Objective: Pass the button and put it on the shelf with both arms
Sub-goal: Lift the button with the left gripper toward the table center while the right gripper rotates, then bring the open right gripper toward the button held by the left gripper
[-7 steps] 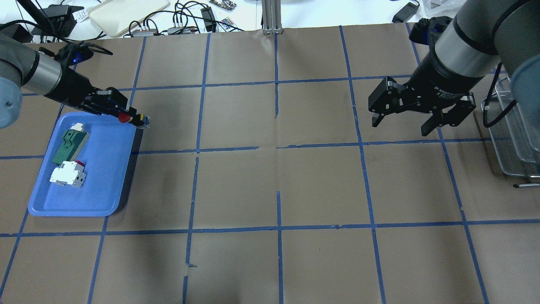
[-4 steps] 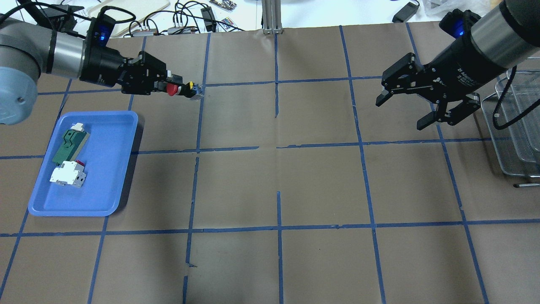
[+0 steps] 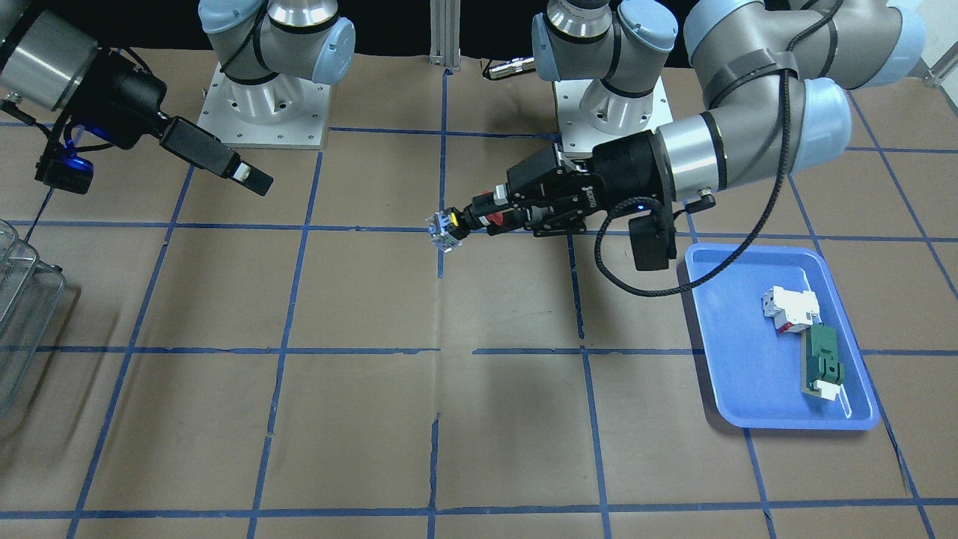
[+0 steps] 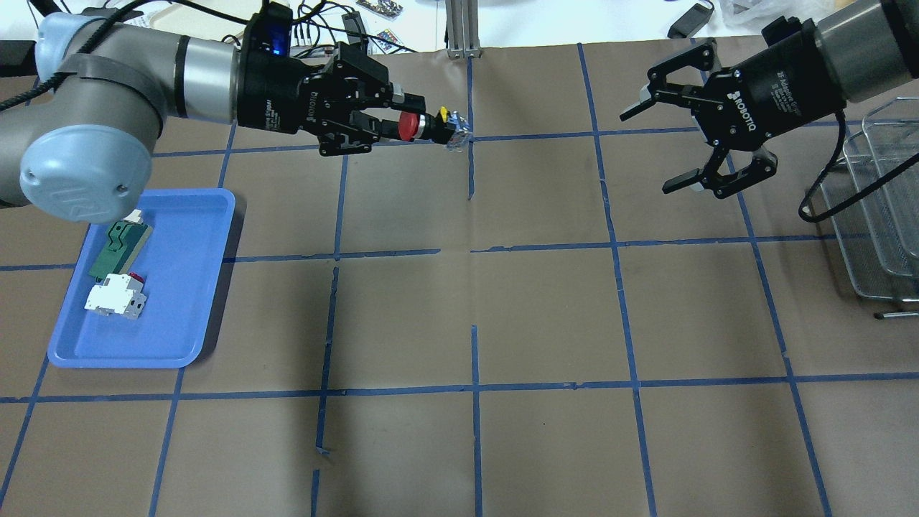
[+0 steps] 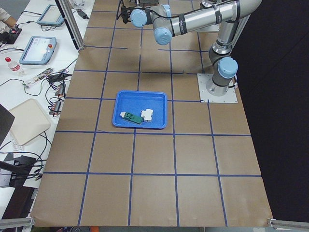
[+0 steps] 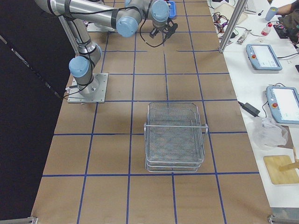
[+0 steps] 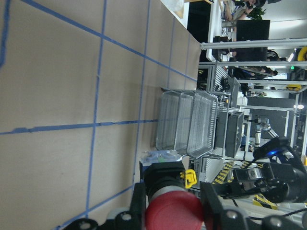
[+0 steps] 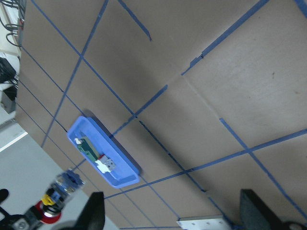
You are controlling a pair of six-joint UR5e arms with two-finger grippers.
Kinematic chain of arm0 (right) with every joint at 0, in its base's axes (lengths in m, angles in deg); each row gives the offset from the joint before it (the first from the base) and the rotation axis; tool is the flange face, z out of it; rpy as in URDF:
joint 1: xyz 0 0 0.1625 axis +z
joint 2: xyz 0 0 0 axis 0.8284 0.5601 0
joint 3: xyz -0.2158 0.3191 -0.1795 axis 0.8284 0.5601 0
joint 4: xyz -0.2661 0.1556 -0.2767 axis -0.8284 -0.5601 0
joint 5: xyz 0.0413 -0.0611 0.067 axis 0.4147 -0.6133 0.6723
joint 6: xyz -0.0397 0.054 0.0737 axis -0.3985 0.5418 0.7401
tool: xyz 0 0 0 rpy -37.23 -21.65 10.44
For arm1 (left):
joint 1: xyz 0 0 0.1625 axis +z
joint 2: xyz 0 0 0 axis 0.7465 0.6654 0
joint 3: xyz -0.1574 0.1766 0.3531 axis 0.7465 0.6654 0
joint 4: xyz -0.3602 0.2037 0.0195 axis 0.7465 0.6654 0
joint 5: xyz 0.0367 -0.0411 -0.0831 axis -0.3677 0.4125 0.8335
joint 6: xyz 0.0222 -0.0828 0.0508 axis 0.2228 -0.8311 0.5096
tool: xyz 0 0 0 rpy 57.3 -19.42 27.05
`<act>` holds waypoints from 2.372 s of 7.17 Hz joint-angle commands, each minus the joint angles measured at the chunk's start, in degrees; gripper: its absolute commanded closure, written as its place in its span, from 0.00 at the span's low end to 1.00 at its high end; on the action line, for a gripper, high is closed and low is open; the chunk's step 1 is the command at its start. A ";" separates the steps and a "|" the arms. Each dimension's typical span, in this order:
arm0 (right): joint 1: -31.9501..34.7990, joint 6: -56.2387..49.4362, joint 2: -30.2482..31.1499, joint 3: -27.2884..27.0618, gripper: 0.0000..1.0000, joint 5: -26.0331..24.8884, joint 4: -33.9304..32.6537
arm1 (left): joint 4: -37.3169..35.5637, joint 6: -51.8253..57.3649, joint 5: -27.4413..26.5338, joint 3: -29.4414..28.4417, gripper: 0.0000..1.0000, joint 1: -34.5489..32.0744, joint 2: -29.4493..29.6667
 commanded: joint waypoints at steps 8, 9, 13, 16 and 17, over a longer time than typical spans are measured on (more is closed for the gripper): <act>-2.37 26.72 -1.38 -2.44 0.00 25.98 6.86 | -1.38 -12.58 16.05 1.20 1.00 -5.44 1.29; -2.29 26.72 -1.04 -4.72 0.00 26.09 7.57 | -2.43 -12.59 16.05 1.20 1.00 -5.61 1.64; -0.89 37.53 -0.51 -5.88 0.00 29.52 7.84 | -4.99 -12.68 15.69 1.82 1.00 -5.79 1.64; 3.51 33.93 1.25 -6.67 0.00 28.91 7.66 | -6.03 -12.68 15.87 1.91 1.00 -5.79 1.64; 3.52 34.28 1.43 -8.06 0.00 28.91 7.84 | -6.22 -12.68 15.78 1.91 1.00 -5.88 1.73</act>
